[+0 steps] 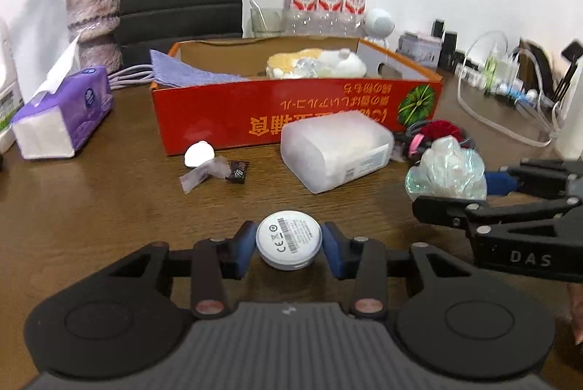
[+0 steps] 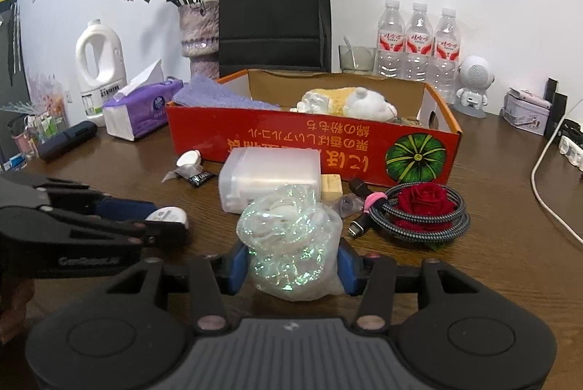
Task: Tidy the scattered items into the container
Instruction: 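Grasp the iridescent plastic bag with the right gripper while the left grasps the white round container, then carry the plastic bag and round container into the box and open both grippers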
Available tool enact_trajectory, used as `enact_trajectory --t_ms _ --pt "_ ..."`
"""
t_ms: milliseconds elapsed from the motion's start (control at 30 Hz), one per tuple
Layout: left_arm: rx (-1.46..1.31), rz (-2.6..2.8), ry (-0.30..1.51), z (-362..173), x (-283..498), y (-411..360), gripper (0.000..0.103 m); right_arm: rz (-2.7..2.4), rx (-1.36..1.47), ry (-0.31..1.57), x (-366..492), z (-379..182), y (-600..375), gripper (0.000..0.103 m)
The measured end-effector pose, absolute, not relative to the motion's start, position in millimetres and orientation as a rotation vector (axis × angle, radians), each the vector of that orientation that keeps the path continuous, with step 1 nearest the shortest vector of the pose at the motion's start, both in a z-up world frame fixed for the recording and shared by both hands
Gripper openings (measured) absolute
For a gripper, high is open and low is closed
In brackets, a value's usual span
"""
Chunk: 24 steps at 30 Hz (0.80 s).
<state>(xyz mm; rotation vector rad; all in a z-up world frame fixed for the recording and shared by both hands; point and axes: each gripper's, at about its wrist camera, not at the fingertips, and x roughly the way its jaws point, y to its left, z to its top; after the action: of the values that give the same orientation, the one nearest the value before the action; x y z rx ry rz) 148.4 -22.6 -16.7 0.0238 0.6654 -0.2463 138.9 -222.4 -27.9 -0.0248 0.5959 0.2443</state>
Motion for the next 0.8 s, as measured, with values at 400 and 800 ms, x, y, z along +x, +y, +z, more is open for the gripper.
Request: enact_trajectory --t_ms 400,800 --pt "-0.006 -0.246 0.623 12 117 -17 0.041 0.246 -0.009 0.544 99 3 -217 0.049" --pt "-0.032 -0.253 0.553 40 139 -15 0.041 0.232 0.003 0.499 119 24 -219 0.05"
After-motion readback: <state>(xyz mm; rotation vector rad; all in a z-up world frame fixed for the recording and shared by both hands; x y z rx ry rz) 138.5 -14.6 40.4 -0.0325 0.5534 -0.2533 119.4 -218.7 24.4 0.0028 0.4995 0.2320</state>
